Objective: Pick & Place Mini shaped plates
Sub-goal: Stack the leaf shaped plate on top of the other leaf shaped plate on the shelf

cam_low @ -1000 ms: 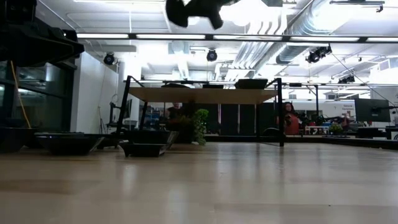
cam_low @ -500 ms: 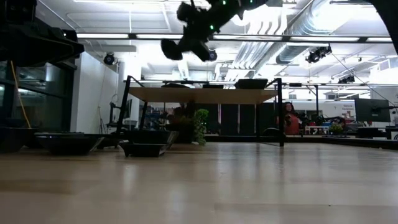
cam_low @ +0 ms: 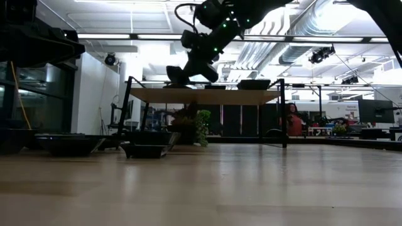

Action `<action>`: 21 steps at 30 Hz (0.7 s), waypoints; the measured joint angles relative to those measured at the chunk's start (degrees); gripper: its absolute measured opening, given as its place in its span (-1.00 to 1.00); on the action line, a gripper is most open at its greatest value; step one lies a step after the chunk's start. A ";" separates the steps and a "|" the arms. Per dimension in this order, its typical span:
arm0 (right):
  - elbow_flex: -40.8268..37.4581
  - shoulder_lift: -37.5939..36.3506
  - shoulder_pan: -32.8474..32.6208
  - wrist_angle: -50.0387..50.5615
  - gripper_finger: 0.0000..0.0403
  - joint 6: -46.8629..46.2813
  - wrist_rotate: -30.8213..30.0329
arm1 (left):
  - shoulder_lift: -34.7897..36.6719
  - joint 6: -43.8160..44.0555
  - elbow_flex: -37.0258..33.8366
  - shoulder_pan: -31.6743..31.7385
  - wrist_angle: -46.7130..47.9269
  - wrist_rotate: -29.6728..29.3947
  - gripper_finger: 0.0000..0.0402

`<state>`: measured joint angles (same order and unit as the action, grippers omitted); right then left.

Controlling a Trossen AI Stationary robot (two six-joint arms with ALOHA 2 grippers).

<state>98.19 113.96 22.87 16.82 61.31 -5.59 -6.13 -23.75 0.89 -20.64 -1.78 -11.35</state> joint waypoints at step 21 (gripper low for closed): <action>0.00 0.19 -0.02 5.76 -0.88 8.19 -0.41 | -0.01 0.00 0.00 0.00 0.01 0.00 -0.49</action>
<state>98.19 114.15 22.85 22.58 69.50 -6.01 -6.15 -23.75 0.89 -20.64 -1.77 -11.35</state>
